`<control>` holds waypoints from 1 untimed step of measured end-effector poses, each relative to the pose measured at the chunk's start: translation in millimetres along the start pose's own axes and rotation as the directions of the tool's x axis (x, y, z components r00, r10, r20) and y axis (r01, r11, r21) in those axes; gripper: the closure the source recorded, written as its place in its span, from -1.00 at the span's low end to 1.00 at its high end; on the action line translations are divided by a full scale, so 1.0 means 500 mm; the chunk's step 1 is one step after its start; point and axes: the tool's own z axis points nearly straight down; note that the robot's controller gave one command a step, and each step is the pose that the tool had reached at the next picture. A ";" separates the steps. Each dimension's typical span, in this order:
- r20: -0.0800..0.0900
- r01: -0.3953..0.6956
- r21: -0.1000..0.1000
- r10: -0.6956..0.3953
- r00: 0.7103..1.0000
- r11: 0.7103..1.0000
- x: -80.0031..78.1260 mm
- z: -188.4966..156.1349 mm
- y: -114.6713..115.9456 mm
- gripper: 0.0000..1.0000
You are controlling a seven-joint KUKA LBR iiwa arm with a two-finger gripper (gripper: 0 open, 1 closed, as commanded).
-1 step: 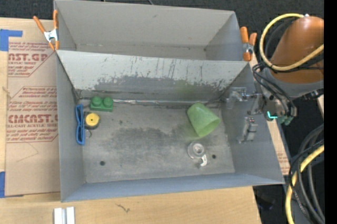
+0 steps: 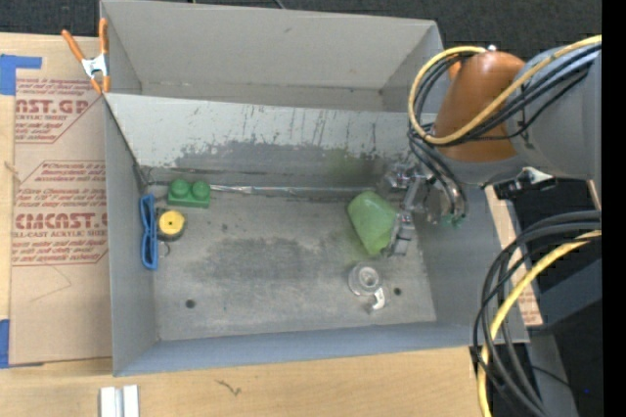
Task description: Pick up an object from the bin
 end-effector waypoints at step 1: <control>0.003 0.197 0.004 -0.197 0.980 0.980 0.017 0.038 0.064 -1.00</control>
Offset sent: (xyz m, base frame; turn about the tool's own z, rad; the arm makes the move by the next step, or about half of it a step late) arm -0.0049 0.0330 -0.0197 -0.1980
